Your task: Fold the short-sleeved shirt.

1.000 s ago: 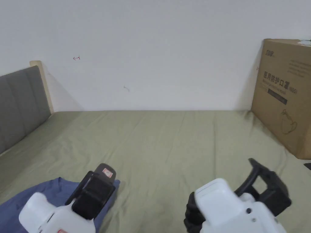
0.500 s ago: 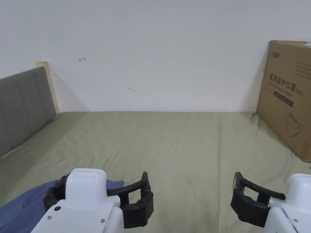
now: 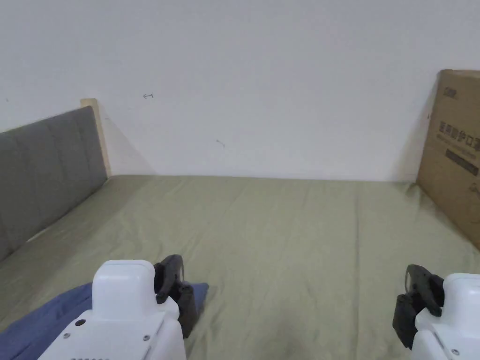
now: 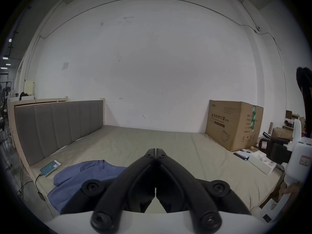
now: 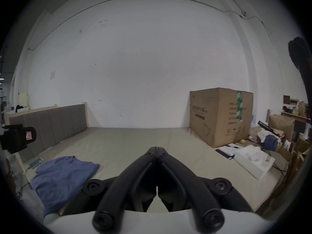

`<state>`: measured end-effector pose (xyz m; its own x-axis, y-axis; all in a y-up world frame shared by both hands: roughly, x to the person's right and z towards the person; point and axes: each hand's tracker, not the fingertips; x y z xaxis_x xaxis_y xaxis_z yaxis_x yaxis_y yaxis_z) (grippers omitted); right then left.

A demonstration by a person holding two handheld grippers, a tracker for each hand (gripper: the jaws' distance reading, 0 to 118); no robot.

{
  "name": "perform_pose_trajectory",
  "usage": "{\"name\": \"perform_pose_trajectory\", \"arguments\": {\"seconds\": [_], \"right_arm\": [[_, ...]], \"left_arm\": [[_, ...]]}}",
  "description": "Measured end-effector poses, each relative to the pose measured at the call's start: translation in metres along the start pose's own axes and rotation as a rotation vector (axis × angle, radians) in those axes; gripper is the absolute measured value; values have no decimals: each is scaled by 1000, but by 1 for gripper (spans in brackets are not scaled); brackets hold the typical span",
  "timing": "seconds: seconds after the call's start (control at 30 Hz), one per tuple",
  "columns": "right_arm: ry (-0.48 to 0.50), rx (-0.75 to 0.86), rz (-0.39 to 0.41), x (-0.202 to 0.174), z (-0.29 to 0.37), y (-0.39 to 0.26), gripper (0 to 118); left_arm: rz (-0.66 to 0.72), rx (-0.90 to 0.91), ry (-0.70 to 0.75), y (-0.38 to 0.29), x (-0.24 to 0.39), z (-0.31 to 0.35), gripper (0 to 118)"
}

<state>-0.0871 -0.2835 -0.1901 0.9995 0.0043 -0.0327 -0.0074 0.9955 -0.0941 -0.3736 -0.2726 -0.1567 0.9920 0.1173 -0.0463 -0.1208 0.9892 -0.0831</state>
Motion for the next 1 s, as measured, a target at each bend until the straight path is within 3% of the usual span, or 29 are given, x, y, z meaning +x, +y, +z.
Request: {"name": "perform_pose_trajectory", "arguments": {"seconds": [0.17, 0.3, 0.43, 0.53, 0.73, 0.83, 1.0], "right_arm": [[176, 4, 41, -46, -9, 11, 0], [385, -10, -23, -96, -12, 14, 0], [486, -21, 117, -148, -1, 1, 0], [556, -69, 93, -162, 3, -8, 0], [519, -71, 111, -158, -10, -8, 0], [510, -114, 51, -148, -21, -10, 0], [451, -161, 85, -139, -36, -24, 0]], "left_arm": [[14, 21, 154, 12, -34, 18, 0], [3, 1, 293, 14, -64, 39, 0], [-1, -51, 399, 4, -87, 50, 0], [47, -88, 442, -5, -104, 46, 0], [44, -184, 470, -17, -123, 4, 0], [36, -345, 480, -41, -142, -49, 0], [190, -701, 448, -122, -195, -147, 0]]}}
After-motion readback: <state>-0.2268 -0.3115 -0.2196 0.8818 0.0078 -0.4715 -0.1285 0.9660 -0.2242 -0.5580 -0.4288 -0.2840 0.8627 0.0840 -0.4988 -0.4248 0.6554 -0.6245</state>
